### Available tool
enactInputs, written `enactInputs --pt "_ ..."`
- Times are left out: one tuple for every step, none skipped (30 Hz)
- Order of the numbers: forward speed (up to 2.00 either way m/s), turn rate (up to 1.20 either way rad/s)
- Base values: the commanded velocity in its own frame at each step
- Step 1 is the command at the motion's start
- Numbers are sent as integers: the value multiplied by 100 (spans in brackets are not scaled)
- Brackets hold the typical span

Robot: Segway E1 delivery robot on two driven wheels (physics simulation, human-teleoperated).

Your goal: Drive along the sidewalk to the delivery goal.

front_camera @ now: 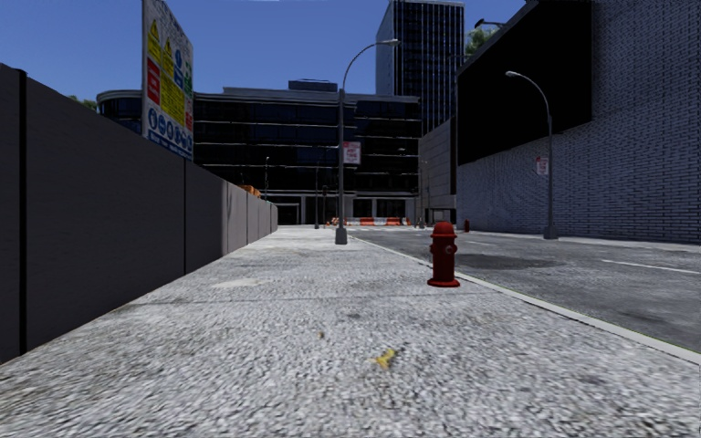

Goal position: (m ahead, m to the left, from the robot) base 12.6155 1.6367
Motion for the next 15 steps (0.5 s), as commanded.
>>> enactInputs --pt "196 120" --pt "197 118" --pt "197 76" --pt "197 58" --pt "197 40" --pt "197 25" --pt "197 25" --pt "197 19" --pt "197 17" --pt "197 17" --pt "197 17" --pt "197 17" --pt "197 17" --pt "197 17" --pt "197 17"
